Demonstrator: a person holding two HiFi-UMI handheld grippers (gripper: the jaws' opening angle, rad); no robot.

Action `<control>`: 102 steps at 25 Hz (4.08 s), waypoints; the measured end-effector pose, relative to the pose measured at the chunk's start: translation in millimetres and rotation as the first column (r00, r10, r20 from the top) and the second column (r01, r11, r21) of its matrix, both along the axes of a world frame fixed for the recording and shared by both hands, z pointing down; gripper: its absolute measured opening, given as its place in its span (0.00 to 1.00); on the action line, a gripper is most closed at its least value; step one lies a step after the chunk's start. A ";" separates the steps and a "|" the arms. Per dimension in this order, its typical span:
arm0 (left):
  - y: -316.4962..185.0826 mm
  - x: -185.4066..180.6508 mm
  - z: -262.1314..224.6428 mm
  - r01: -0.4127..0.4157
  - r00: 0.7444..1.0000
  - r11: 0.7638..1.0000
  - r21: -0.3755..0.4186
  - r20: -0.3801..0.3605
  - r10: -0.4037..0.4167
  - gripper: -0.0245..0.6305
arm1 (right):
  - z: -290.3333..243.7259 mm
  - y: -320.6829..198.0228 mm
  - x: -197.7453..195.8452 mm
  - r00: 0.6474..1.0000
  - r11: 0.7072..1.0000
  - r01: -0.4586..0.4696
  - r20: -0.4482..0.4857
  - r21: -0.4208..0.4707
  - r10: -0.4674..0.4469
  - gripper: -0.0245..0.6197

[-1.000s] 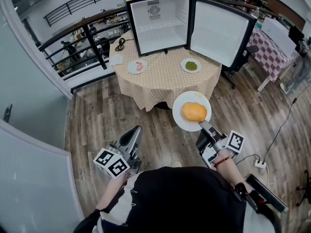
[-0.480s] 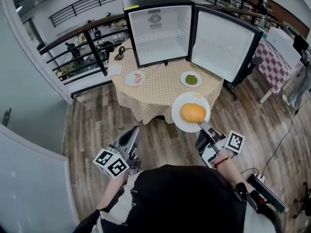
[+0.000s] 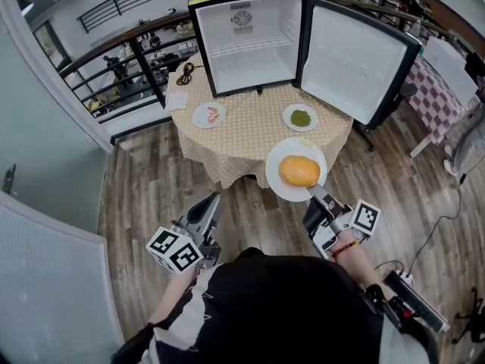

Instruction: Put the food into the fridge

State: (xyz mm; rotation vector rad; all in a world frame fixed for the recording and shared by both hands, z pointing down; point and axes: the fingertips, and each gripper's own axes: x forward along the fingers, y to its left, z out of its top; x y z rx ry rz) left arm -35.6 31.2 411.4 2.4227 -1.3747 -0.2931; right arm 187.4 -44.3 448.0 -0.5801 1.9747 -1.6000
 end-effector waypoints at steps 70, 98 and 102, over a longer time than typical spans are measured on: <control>-393.2 -92.4 -10.6 -0.238 0.971 0.971 -0.001 0.027 0.238 0.06 | -17.3 -366.5 -128.2 0.994 0.995 -0.100 -0.034 -0.005 0.100 0.08; -435.9 -78.8 9.4 -0.462 0.880 0.887 -0.011 0.115 0.460 0.06 | -26.6 -477.3 -164.5 0.957 0.977 -0.205 -0.222 -0.065 0.186 0.08; -437.6 -80.5 14.6 -0.494 0.860 0.869 -0.017 0.137 0.491 0.06 | -24.1 -489.4 -174.7 0.948 0.976 -0.209 -0.257 -0.062 0.187 0.08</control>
